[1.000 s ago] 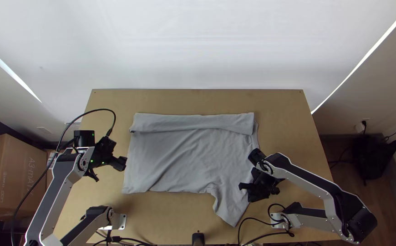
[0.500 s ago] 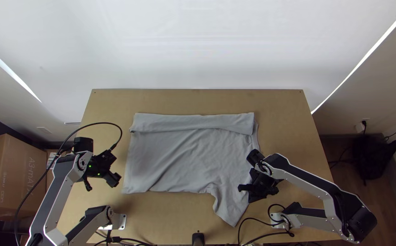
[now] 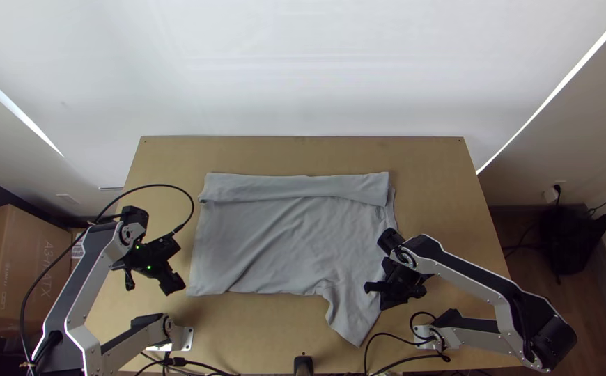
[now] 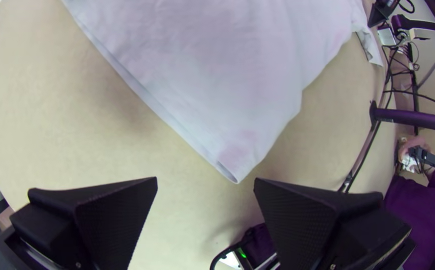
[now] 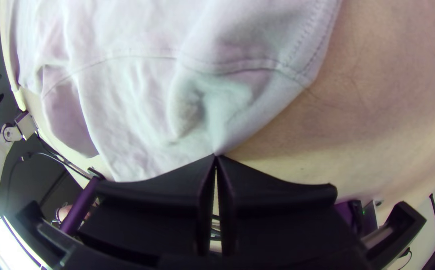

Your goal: Fold the t-shirt

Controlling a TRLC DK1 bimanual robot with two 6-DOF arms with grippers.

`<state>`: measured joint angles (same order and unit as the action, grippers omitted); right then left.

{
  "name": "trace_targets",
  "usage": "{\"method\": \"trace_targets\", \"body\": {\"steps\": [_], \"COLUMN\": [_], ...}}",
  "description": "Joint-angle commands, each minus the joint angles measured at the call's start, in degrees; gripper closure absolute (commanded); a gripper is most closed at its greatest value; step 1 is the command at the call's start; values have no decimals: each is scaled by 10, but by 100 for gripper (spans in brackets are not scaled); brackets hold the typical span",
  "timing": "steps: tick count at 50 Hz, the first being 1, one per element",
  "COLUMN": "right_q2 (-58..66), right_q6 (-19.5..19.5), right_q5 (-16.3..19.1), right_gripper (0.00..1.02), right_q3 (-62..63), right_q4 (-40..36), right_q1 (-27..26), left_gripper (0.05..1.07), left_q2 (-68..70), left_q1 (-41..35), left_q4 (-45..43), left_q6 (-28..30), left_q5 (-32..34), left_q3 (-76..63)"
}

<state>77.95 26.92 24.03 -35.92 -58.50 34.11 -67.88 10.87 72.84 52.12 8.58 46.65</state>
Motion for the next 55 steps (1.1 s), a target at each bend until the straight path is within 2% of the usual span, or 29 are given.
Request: {"method": "trace_targets", "body": {"steps": [1, 14, 23, 26, 29, 39, 40, 45, 49, 52, 53, 55], "right_q2": [3, 4, 4, 4, 4, 3, 3, 3, 3, 2, 1, -1], "right_q6": [-5, -7, -10, -11, -11, -13, -13, -16, -20, -25, -27, -35], "right_q5": [-3, -3, -4, -4, -4, -4, -4, -4, -5, -7, -7, -9], "right_gripper": [100, 100, 100, 100, 100, 100, 100, 100, 100, 100, 100, 100], "right_q3": [20, 20, 20, 21, 21, 21, 21, 22, 22, 22, 23, 23], "right_q4": [9, 11, 12, 13, 13, 13, 13, 13, 13, 13, 13, 13], "right_q1": [4, 3, 3, 3, 3, 2, 1, -4, -8, -12, -13, -22], "left_gripper": [10, 10, 11, 11, 17, 18, 20, 42, 70, 101, 105, 104], "left_q2": [-12, -10, -26, -35, -46, -87, -89, -92, -88, -78, -74, -70], "left_q1": [-22, -94, -138, -140, -142, -143, -142, -142, -142, -142, -142, -142], "left_q4": [30, -6, -21, -32, -41, -65, -66, -82, -89, -90, -90, -90], "left_q6": [11, -33, -50, -54, -59, -70, -71, -79, -79, -75, -71, -69], "left_q5": [8, 6, -22, -27, -29, -29, -29, -23, -8, 13, 20, 24], "left_q3": [10, -53, -94, -99, -100, -98, -98, -99, -98, -97, -97, -97]}}
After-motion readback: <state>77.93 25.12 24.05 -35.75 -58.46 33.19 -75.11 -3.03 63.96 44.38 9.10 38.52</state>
